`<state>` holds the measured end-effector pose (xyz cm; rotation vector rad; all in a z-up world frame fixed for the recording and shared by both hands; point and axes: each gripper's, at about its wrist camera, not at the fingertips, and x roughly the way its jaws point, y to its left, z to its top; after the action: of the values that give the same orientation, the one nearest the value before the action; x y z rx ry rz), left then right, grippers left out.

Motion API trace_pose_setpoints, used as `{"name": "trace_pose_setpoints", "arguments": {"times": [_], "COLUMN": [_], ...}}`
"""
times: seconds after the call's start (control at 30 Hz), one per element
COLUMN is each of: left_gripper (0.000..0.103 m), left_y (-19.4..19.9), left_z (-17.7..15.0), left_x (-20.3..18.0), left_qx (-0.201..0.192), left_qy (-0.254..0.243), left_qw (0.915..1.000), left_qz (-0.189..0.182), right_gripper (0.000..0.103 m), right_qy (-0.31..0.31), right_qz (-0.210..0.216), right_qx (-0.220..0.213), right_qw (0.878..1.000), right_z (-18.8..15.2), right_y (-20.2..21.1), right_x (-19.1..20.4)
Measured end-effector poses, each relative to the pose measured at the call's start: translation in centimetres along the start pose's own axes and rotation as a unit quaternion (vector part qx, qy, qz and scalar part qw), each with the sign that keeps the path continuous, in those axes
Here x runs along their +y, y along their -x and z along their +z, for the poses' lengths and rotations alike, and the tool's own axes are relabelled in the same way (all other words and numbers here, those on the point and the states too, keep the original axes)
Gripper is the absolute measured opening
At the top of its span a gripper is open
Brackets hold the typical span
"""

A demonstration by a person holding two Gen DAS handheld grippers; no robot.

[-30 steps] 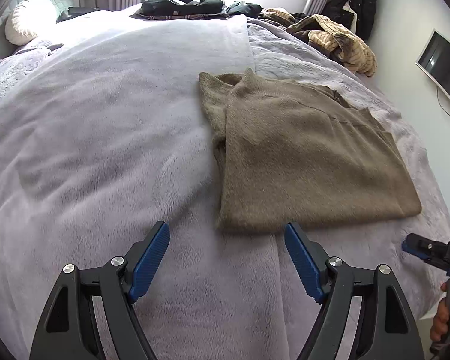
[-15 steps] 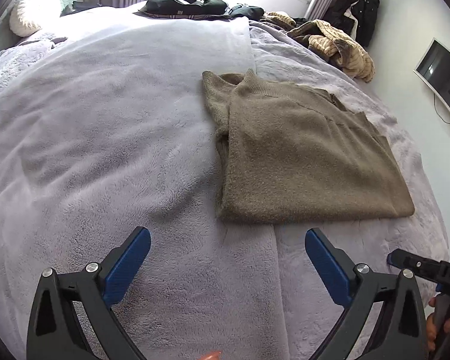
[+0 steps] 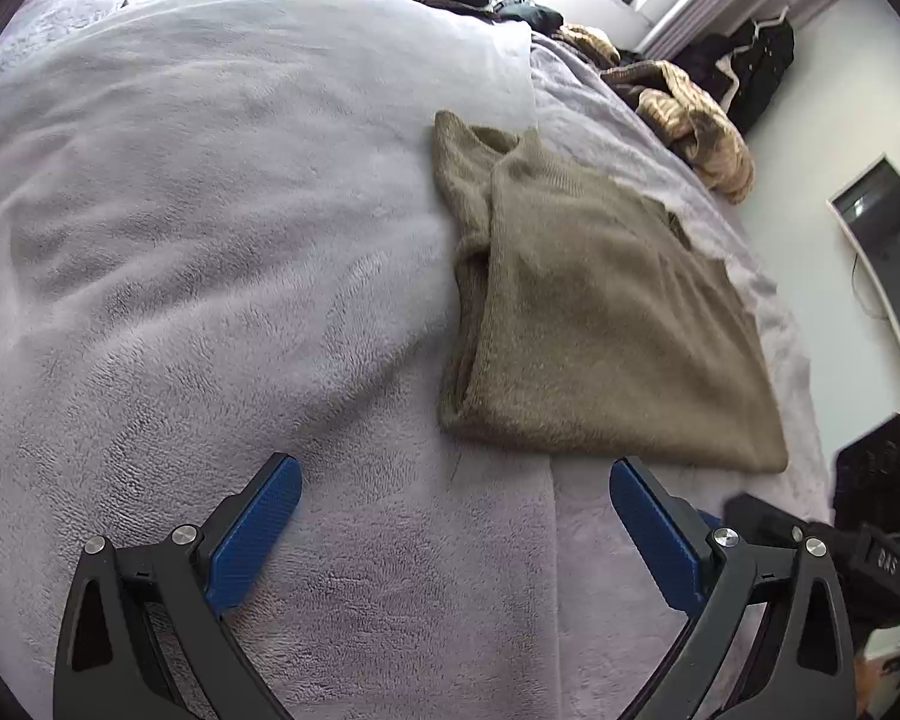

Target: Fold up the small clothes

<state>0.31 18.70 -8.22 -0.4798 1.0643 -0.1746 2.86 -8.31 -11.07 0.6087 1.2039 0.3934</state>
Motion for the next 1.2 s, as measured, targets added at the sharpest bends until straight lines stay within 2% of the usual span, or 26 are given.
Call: {"name": "trace_pose_setpoints", "arguments": {"times": [0.2,0.4,0.47,0.5,0.53,0.6,0.77,0.87,1.0,1.07,1.1,1.2], "left_gripper": [0.103,0.103,0.103,0.103,0.103,0.103,0.103,0.103,0.103,0.103,0.103,0.103], "left_y": [0.7,0.7,0.5,0.3,0.2,0.1,-0.3,-0.9,-1.5,-1.6,-1.6,-1.9], "left_z": [0.2,0.7,0.9,1.0,1.1,1.2,2.1,3.0,3.8,4.1,4.2,4.7], "left_x": [0.7,1.7,1.9,1.9,1.9,1.7,1.6,1.9,2.0,1.9,1.9,2.1], "left_qx": [-0.007,-0.008,-0.006,-0.004,-0.003,-0.003,-0.004,-0.005,-0.006,-0.006,-0.007,-0.001], "left_qy": [0.011,0.030,0.035,0.038,0.039,0.041,0.051,0.066,0.078,0.077,0.077,0.082], "left_qw": [0.9998,0.9987,0.9981,0.9978,0.9976,0.9970,0.9930,0.9916,0.9896,0.9894,0.9890,0.9850], "left_qz": [-0.013,-0.041,-0.049,-0.054,-0.057,-0.066,-0.106,-0.111,-0.121,-0.123,-0.126,-0.152], "right_gripper": [0.073,0.070,0.060,0.048,0.031,0.011,0.010,0.010,0.015,0.036,0.051,0.052], "right_qy": [-0.048,-0.112,-0.134,-0.142,-0.147,-0.144,-0.080,-0.036,-0.056,-0.078,-0.085,-0.100], "right_qz": [0.076,0.095,0.103,0.107,0.114,0.116,0.143,0.109,0.105,0.101,0.111,0.123], "right_qx": [0.017,0.007,-0.004,-0.009,-0.014,-0.020,-0.035,-0.021,0.001,0.017,0.015,-0.010], "right_qw": [0.996,0.989,0.986,0.984,0.982,0.983,0.986,0.993,0.993,0.992,0.990,0.987], "right_z": [1.6,2.1,2.3,2.5,2.6,3.0,3.3,3.3,3.2,3.1,3.0,3.1], "right_y": [-4.7,-7.1,-7.3,-7.3,-7.4,-7.3,-6.4,-6.8,-9.1,-10.6,-11.1,-11.5], "right_x": [0.9,-0.5,-1.1,-1.3,-1.5,-1.5,0.8,1.8,1.3,0.7,0.5,0.5]}}
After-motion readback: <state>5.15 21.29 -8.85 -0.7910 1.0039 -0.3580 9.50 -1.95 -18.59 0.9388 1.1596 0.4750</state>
